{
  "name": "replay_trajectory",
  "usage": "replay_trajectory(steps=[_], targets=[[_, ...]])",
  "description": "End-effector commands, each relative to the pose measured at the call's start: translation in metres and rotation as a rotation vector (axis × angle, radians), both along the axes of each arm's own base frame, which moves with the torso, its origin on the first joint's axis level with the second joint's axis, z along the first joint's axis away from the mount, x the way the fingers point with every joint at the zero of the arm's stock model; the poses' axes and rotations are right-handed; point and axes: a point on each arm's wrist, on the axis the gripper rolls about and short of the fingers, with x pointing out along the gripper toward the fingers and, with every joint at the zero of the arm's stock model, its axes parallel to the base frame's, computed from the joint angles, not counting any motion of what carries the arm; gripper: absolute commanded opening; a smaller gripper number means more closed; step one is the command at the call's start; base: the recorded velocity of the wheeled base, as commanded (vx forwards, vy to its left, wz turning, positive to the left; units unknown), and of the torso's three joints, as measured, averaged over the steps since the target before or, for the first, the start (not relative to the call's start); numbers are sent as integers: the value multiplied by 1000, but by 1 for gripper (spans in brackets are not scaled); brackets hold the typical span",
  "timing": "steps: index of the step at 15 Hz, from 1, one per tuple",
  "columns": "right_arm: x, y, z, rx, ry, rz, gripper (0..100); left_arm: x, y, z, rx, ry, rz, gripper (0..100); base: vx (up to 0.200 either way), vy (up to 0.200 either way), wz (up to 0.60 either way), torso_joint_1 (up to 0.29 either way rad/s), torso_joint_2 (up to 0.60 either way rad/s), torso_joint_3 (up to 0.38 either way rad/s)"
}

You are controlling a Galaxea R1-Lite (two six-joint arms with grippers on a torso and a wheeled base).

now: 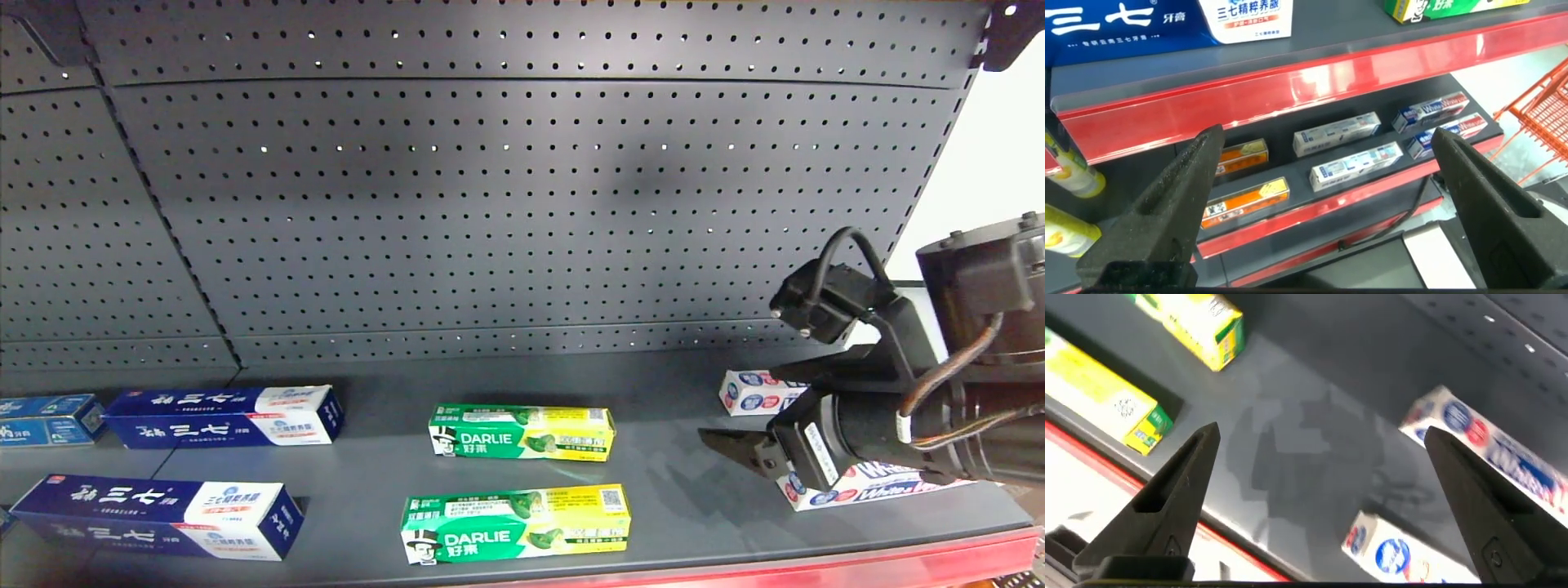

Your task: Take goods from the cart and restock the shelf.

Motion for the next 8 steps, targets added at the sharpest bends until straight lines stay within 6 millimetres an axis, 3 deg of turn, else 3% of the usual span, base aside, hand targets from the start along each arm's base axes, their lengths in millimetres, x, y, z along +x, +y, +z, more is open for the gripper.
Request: replay_trajectory(steps=[1,5,8], targets=[[-14,-16,11,59,-35,-55,100,0,0,0,0,-1,-2,100,0,0,0,0,0,0],[-38,-60,4,74,-62,-185,100,0,0,0,-31,6,24,100,0,0,0,0,0,0],[-50,-89,10,116,-119,-326,100,0,1,0,-41,12,87,100,0,0,0,0,0,0]])
